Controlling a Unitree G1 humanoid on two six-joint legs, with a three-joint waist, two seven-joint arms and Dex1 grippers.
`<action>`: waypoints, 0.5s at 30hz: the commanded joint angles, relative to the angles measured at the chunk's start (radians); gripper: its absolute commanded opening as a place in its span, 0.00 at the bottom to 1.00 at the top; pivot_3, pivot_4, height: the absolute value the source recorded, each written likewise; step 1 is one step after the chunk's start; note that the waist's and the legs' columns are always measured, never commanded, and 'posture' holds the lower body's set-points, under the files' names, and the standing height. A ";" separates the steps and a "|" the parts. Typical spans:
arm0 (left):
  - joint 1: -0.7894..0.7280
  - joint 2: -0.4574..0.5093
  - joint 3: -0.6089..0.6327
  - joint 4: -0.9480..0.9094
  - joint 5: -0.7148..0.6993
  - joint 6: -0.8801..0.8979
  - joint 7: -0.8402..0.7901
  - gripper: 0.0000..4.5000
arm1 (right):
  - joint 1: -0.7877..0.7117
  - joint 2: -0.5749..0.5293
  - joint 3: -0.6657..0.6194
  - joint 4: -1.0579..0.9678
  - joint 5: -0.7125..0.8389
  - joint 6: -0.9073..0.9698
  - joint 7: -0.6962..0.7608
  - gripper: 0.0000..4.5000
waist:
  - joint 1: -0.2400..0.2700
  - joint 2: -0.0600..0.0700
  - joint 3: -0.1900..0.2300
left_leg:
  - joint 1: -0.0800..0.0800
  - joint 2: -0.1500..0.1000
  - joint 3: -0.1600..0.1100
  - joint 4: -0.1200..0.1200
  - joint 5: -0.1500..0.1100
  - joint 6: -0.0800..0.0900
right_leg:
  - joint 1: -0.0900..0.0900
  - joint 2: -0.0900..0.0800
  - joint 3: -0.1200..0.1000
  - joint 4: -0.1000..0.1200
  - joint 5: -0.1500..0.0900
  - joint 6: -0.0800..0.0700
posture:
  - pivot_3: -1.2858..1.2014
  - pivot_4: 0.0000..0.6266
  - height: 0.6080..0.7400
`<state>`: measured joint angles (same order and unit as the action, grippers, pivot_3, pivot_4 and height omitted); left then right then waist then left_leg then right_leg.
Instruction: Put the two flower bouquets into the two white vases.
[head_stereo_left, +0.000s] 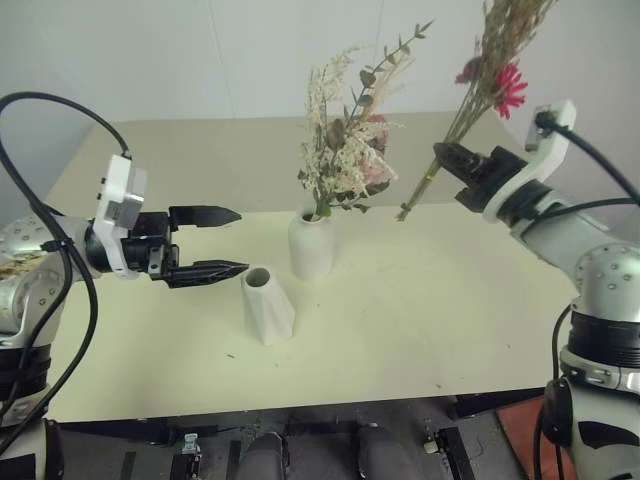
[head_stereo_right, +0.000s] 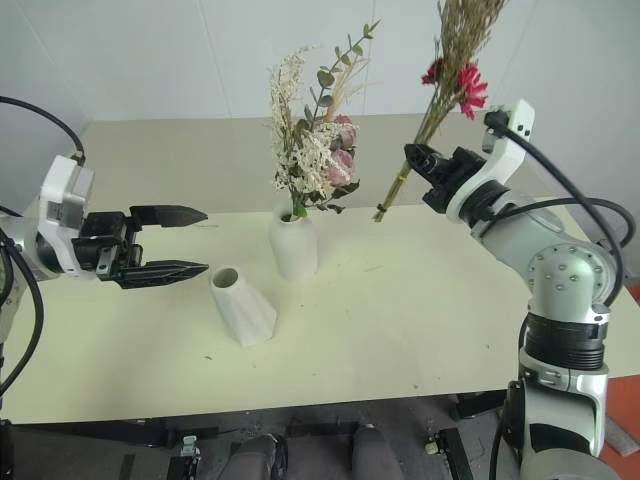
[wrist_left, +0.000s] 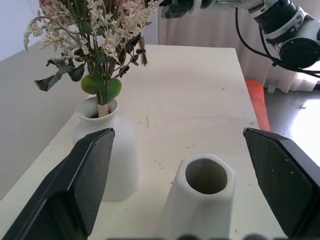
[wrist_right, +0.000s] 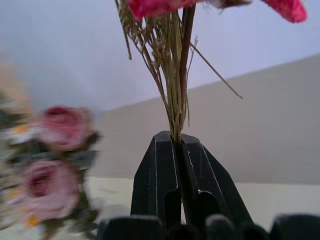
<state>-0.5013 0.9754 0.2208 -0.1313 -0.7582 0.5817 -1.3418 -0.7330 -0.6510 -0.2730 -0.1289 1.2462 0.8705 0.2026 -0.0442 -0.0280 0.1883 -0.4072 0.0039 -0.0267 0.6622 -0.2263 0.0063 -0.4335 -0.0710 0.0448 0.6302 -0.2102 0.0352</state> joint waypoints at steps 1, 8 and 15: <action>-0.008 0.033 0.053 0.010 -0.034 -0.006 -0.059 1.00 | 0.006 -0.068 -0.047 -0.058 0.062 0.032 0.241 0.00 | 0.002 0.000 0.000 | 0.000 0.000 0.000 0.000 0.000 0.000 | 0.000 0.000 0.000 0.000 0.000 0.000 | 0.52 0.24 1.00; 0.045 0.094 0.133 0.007 -0.056 0.005 -0.118 1.00 | -0.011 -0.089 -0.031 -0.074 0.098 0.057 0.448 0.00 | -0.002 0.000 0.000 | 0.001 0.001 0.000 0.000 0.000 0.000 | 0.000 0.000 0.000 0.000 0.000 0.000 | 0.52 0.24 1.00; 0.198 0.207 0.289 -0.030 -0.075 0.051 -0.202 1.00 | -0.098 0.023 0.062 -0.092 0.047 0.036 0.450 0.00 | -0.002 0.000 0.000 | 0.001 0.007 0.001 0.000 0.000 0.000 | -0.002 0.005 0.000 0.001 0.001 -0.001 | 0.52 0.24 1.00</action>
<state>-0.3147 1.1616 0.4551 -0.1330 -0.8168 0.6215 -1.5219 -0.8088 -0.6329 -0.2088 -0.1900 1.3025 0.9258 0.6513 -0.0458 -0.0280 0.1884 -0.4062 0.0115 -0.0255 0.6623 -0.2264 0.0062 -0.4353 -0.0650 0.0451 0.6312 -0.2093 0.0335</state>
